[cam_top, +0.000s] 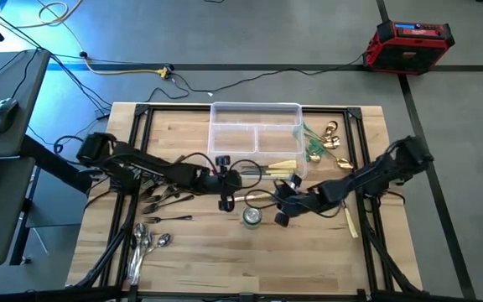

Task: Sort silverware
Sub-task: Put the yellow table knife into the silverware tray

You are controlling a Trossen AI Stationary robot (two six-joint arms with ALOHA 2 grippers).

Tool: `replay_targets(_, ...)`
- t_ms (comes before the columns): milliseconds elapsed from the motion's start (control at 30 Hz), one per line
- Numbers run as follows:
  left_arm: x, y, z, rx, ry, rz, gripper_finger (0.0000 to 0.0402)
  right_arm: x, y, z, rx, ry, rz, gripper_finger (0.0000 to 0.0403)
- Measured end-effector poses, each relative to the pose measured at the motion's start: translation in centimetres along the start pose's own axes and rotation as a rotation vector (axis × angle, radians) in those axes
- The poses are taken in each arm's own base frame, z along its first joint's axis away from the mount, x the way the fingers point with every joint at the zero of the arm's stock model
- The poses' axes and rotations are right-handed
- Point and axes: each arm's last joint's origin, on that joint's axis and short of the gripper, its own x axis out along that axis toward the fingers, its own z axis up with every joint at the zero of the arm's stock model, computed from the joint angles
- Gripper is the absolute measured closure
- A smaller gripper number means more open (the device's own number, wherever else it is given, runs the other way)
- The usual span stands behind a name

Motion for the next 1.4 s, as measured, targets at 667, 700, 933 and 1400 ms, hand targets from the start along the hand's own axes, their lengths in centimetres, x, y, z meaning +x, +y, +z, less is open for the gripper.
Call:
replay_targets(667,-1.2,-3.4,-5.8,-0.130,-0.005,-0.031,0.0401,4.9,-3.1,0.3,-0.183,0.156,0.117,0.0232)
replay_targets(700,-1.1,-3.4,-6.0,-0.130,-0.012,-0.014,0.0401,5.2,-3.1,0.1,-0.191,0.157,0.113,0.0236)
replay_targets(933,-1.1,-3.7,-7.0,-0.111,-0.010,0.037,0.0401,5.7,-3.0,-0.3,-0.227,0.179,0.119,0.0319)
replay_targets(1400,-1.1,-3.8,-7.0,-0.109,-0.010,0.032,0.0402,-0.1,-3.3,1.8,-0.212,0.078,-0.016,0.0394)
